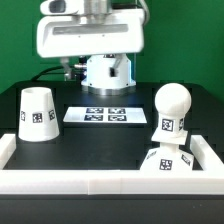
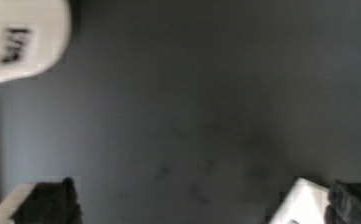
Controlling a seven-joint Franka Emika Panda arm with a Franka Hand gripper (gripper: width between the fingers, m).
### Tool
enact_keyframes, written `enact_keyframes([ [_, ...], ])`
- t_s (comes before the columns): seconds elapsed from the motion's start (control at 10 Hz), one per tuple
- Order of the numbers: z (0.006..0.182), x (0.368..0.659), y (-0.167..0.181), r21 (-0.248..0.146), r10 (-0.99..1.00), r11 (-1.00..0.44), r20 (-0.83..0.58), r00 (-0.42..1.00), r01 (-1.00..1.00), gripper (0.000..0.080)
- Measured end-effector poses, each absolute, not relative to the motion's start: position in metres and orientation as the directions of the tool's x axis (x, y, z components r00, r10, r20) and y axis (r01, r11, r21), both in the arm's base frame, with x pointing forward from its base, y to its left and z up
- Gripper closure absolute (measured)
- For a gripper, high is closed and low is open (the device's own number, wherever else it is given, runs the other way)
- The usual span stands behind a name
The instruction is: Assemble lamp
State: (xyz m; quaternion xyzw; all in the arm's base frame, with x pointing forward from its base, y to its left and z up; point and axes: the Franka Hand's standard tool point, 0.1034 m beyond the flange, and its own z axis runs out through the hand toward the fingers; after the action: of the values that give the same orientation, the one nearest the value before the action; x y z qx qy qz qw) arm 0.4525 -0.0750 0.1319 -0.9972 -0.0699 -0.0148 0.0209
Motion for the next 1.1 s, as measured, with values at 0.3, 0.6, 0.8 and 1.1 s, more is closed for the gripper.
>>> enact_keyframes([
  [0.3,0.132,0.450,-0.089,-0.036,0.158,-0.987,0.034,0.987,0.159,0.0101],
  [0.6,0.132,0.450,-0.089,-0.036,0.159,-0.986,0.033,0.987,0.161,0.0101],
  [0.8,0.128,0.442,-0.102,-0.037,0.157,-0.987,0.023,0.987,0.158,0.0101],
  [1.1,0.125,0.430,-0.132,-0.039,0.131,-0.991,0.014,0.991,0.132,0.0101],
])
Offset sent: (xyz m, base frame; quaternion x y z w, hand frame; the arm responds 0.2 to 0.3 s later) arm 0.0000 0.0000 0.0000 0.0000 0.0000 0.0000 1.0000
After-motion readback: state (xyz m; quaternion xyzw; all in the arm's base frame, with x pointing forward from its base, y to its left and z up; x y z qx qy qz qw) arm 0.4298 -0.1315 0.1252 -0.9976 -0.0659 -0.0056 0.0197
